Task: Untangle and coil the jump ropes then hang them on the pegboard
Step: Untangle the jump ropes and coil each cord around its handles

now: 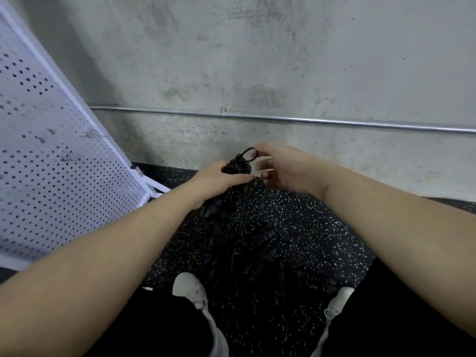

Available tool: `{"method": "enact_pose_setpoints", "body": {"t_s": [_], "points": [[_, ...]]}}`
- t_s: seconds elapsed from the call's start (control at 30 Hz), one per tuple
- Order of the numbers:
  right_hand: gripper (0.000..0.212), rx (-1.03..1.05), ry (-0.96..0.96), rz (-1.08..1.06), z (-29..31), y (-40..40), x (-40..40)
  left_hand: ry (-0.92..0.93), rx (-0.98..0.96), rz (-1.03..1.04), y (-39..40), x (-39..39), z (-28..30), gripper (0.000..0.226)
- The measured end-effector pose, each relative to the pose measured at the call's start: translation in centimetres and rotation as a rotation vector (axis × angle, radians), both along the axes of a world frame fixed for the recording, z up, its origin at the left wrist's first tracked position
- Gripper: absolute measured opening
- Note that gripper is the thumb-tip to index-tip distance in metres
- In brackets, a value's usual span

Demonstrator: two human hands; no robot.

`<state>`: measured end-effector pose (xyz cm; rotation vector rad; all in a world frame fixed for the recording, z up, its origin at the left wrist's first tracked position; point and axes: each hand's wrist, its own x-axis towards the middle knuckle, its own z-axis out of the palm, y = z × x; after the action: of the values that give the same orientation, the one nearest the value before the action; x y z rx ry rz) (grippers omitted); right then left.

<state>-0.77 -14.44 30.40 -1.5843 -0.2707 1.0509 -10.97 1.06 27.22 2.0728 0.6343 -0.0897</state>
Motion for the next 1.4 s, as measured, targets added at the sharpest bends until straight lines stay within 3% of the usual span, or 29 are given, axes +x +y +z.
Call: {"method": "enact_pose_setpoints", "body": {"t_s": [0.2,0.4,0.53,0.6,0.77,0.93,1.1,1.13,1.17,1.27,1.4], "points": [[0.043,-0.209,-0.084,0.185,-4.7,3.8,-0.2,0.029,0.028,0.097,3.6,-1.8,-4.6,0.039],[0.030,-0.350,-0.084,0.241,-9.5,8.1,1.2,0.177,-0.040,0.186,9.0,-1.1,-8.2,0.052],[0.024,-0.380,-0.033,0.302,-14.0,11.5,1.8,0.290,-0.028,0.131,12.3,0.1,-12.0,0.081],[0.025,-0.403,-0.010,0.347,-16.6,13.2,2.1,0.346,-0.013,0.103,13.8,0.2,-15.1,0.086],[0.023,-0.477,0.043,0.391,-22.9,16.7,3.2,0.479,-0.076,0.039,16.8,-0.8,-23.9,0.061],[0.022,-0.563,0.099,0.322,-27.7,17.1,4.0,0.648,-0.139,0.005,18.8,-1.6,-28.2,0.077],[0.018,-0.616,0.060,0.341,-30.2,15.8,3.7,0.729,-0.173,-0.021,19.1,-1.4,-29.6,0.016],[0.020,-0.632,0.044,0.363,-30.6,15.5,3.8,0.724,-0.166,-0.040,19.1,-1.1,-29.8,0.012],[0.024,-0.647,0.030,0.389,-30.9,15.2,3.7,0.705,-0.129,-0.065,19.1,-1.0,-30.0,0.017],[0.036,-0.704,0.009,0.447,-31.6,14.5,3.0,0.628,0.058,-0.193,18.9,-0.4,-29.9,0.062],[0.043,-0.720,-0.027,0.389,-32.1,14.2,1.8,0.616,0.095,-0.282,18.2,0.1,-28.8,0.064]]}}
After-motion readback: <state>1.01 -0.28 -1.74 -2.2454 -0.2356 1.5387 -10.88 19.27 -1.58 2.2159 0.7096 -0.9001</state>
